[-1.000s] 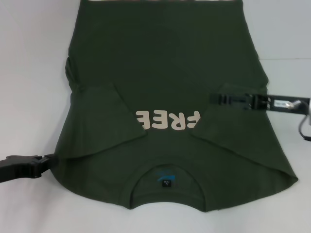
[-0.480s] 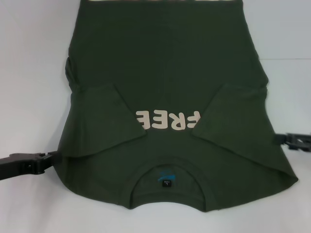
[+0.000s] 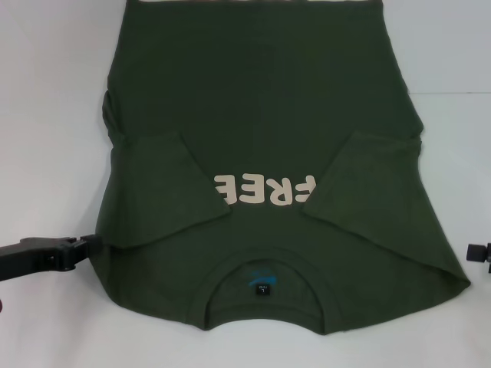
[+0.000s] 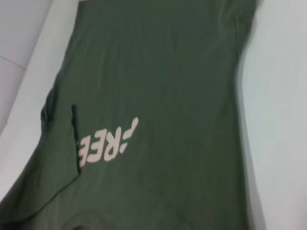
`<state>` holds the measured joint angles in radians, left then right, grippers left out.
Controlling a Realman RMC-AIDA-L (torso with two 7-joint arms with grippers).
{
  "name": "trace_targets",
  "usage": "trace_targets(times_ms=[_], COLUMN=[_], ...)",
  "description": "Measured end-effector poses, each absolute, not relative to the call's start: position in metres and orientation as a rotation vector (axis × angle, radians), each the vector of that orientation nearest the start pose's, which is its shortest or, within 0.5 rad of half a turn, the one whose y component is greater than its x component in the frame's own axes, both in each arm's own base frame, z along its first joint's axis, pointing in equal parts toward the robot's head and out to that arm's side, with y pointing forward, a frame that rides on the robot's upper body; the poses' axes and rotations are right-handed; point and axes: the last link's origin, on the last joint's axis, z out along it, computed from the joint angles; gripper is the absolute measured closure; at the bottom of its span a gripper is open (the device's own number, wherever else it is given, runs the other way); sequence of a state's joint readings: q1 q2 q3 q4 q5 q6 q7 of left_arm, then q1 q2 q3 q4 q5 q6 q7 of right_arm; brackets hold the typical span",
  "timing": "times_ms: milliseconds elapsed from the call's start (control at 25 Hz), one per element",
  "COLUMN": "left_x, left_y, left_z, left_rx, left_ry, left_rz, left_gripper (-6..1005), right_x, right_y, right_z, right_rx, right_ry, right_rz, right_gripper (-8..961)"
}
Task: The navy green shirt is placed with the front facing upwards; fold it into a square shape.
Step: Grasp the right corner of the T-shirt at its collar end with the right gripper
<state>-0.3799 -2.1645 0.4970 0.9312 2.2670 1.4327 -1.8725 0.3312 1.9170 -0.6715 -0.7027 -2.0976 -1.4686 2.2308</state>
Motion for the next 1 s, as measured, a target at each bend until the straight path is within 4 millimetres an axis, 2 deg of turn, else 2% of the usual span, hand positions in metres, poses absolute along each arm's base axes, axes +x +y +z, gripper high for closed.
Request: trace_targets(times_ms=[480,1000], left_x=[-0.332,-0.333], left_y=[0.304,0.303], left_z=[0.031,0.031], left_rx=[-2.262,-2.263], left_ry=[-1.317,-1.306], left_rz=[-0.473,-0.471], left_gripper=[970,970], right_x=[0.369,0.358], right_y=[0.291,0.297], right_z=[0.06,0.043], right_rx=[-2.074,-2.132], right_ry=[1.866,1.899], right_rz=[0.468,0.417], right_gripper=[54,53])
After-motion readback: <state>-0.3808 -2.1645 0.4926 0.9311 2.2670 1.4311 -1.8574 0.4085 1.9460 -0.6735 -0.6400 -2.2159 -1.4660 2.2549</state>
